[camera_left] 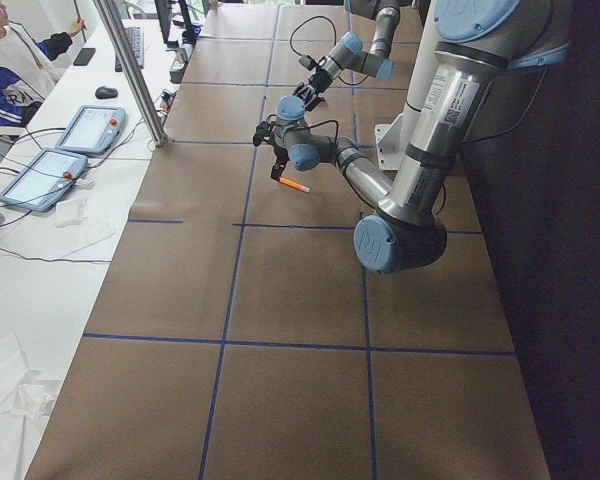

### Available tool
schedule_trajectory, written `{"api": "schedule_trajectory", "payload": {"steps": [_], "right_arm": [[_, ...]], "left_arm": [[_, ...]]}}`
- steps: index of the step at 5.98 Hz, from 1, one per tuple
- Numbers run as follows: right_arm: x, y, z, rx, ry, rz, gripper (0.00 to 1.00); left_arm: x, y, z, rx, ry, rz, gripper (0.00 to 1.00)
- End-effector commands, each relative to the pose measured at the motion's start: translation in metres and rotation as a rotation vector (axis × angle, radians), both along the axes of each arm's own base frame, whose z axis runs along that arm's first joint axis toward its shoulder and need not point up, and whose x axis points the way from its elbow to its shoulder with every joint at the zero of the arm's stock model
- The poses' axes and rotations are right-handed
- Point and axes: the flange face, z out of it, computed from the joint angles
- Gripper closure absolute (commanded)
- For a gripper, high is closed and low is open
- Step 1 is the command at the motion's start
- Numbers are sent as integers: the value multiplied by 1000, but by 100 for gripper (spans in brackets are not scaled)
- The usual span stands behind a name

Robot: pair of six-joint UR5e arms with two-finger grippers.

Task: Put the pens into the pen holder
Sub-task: 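Lower the yellow marker into the cup and open the right gripper, then withdraw the right gripper from the cup while the left gripper descends onto the orange marker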

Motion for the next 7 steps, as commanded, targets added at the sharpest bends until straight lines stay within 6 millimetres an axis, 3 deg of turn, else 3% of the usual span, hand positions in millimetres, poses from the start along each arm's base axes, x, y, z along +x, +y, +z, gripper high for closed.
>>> {"api": "schedule_trajectory", "payload": {"steps": [1, 2, 3, 4, 6, 7], "right_arm": [[24, -28, 3, -25, -8, -64, 0], [50, -54, 2, -92, 16, -100, 0], [108, -82, -13, -224, 75, -182, 0], [153, -104, -13, -343, 115, -257, 0], [211, -142, 14, -594, 194, -295, 0], [216, -146, 22, -648, 218, -295, 0]], "left_arm": [[7, -1, -7, -1, 4, 9, 0], [14, -5, -7, -6, 0, 14, 0], [27, -5, -9, -8, -4, 27, 0], [38, -5, 4, -26, -26, 37, 0], [58, -15, -6, -65, -57, 57, 0], [61, -18, -9, -43, -129, 109, 0]]}}
